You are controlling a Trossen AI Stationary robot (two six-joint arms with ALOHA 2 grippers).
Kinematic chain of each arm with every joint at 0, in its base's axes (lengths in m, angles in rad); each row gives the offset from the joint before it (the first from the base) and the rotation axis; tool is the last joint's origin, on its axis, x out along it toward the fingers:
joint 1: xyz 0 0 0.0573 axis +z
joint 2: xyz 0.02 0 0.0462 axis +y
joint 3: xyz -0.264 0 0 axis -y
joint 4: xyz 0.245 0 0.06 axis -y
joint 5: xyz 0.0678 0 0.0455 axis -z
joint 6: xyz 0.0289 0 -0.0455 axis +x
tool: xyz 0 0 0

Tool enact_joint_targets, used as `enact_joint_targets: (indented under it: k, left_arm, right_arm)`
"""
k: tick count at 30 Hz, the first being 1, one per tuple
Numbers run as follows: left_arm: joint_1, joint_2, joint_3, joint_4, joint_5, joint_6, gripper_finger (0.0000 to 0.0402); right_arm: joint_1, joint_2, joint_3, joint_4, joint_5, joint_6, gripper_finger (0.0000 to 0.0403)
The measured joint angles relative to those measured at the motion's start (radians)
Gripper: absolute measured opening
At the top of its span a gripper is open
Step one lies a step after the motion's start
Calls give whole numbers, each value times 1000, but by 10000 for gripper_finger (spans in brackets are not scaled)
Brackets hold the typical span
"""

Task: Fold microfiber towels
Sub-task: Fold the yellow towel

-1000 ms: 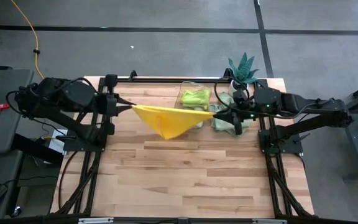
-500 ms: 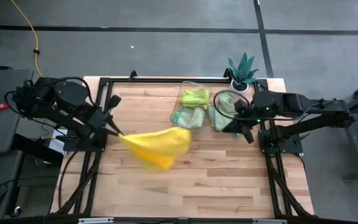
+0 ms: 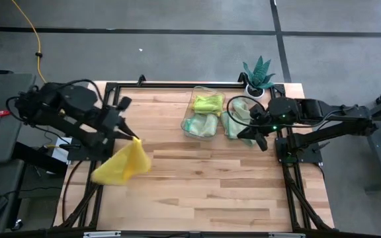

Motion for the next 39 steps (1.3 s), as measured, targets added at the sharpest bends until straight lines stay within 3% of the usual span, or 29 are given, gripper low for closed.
enact_joint_targets:
  k: [8,15,19,26,34,36,39]
  left_arm:
    - [0,157,0,211,82,-174,0]
    - [-1,296,-1,570,275,-393,0]
    - [4,319,-1,692,292,-476,0]
    - [54,284,-1,521,137,-514,0]
    - [-4,271,-17,89,-191,-538,0]
    - [-31,290,-47,75,-214,-578,0]
    - [-69,331,-114,148,-170,-636,0]
  right_arm:
    - [0,16,0,17,12,-6,0]
    - [0,29,0,17,46,-8,0]
    - [0,30,0,16,58,-9,0]
    - [0,30,0,12,62,-9,0]
    - [0,30,0,10,63,-9,0]
    - [0,30,0,10,63,-15,0]
    - [0,30,0,9,89,-33,0]
